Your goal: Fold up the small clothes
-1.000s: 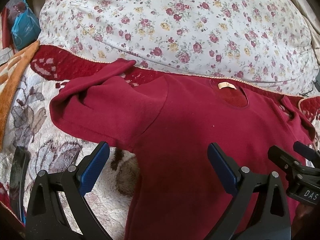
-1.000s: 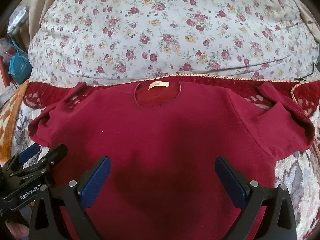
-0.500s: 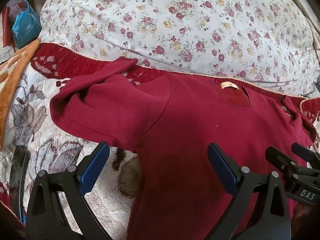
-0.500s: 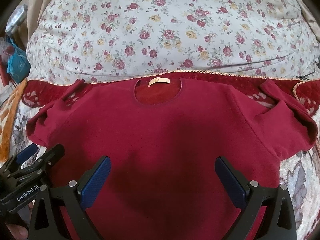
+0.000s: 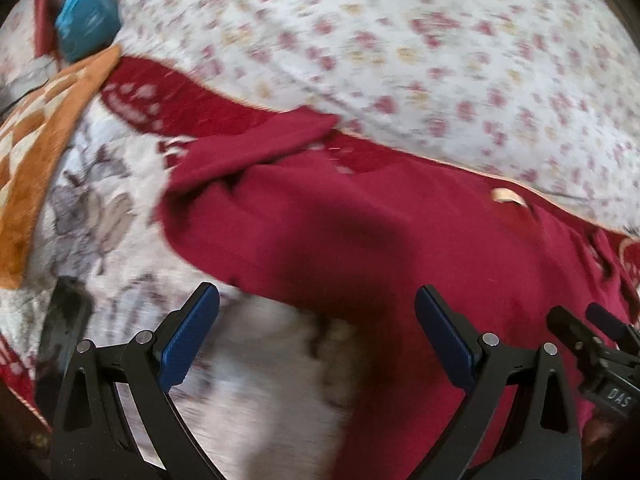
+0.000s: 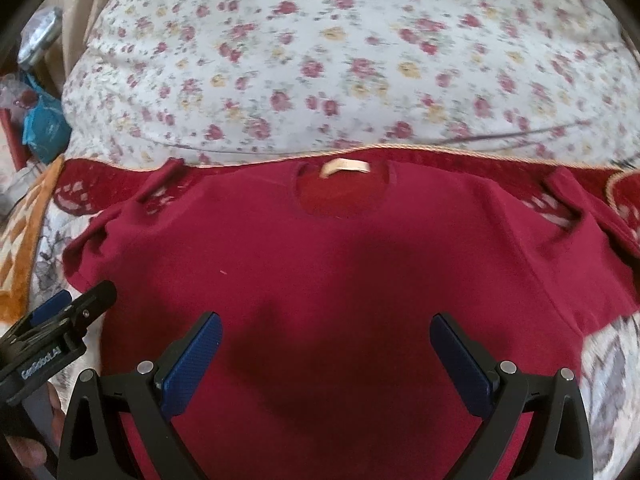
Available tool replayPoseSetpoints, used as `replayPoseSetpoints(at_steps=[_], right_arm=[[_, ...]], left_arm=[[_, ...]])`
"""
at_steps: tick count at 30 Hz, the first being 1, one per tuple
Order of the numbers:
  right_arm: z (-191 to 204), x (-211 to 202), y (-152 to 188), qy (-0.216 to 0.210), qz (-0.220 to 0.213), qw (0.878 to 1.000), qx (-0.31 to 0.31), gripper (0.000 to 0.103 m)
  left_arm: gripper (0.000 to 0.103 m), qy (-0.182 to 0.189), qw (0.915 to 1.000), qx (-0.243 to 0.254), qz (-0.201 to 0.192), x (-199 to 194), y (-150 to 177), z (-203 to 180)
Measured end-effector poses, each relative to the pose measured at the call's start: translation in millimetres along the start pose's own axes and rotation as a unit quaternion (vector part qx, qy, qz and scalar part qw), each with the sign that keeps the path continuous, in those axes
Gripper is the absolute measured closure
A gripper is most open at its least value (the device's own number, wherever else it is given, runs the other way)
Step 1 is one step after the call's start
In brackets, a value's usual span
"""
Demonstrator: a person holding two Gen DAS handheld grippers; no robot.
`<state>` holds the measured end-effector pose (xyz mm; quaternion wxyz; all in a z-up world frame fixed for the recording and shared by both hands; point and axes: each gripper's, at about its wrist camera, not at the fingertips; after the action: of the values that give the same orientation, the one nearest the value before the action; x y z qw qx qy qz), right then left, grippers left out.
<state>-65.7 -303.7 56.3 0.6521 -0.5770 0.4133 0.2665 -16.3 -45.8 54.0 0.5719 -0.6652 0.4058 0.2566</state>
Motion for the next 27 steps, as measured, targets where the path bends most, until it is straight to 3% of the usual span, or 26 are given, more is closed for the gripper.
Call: replayPoseSetpoints(at_steps=[5, 9, 13, 17, 25, 27], right_arm=[[42.0, 17.5, -31.2, -0.051, 0.007, 0.998, -0.045, 0.014], [84.3, 37.7, -54.9, -0.099, 0.018, 0.992, -0.073, 0.014], [126.7, 63.8, -82.0, -0.131, 0.029, 0.988, -0.078, 0.014], [156.6, 86.9, -105.2, -0.16, 0.043, 0.984, -0.059, 0.014], [200.2, 137.4, -145.8, -0.179, 0.081, 0.98, -0.032, 0.015], [208.8, 154.2, -153.9, -0.186, 0.098, 0.977, -0.024, 0.026]], left_arm=[[0.004, -0.042, 0.9977, -0.052, -0.008, 9.1, -26.3, 51.6], [0.004, -0.056, 0.9959, -0.071, 0.008, 24.4, -28.9, 72.4], [0.004, -0.08, 0.995, -0.057, 0.015, 29.8, -28.8, 71.5], [0.004, -0.072, 0.9941, -0.076, 0.026, 35.1, -27.8, 76.3], [0.004, -0.051, 0.9927, -0.103, 0.036, 38.8, -28.1, 84.7], [0.004, -0.049, 0.992, -0.11, 0.037, 39.9, -28.2, 85.5]])
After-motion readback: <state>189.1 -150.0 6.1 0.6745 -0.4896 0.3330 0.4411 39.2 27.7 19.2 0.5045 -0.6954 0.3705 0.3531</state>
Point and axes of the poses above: each gripper's, at about its wrist camera, not at the fingertips, and x roughly the way its jaws point, z to its left, y to its underside, and after that the axes turned 11 degrees about y, right-handed
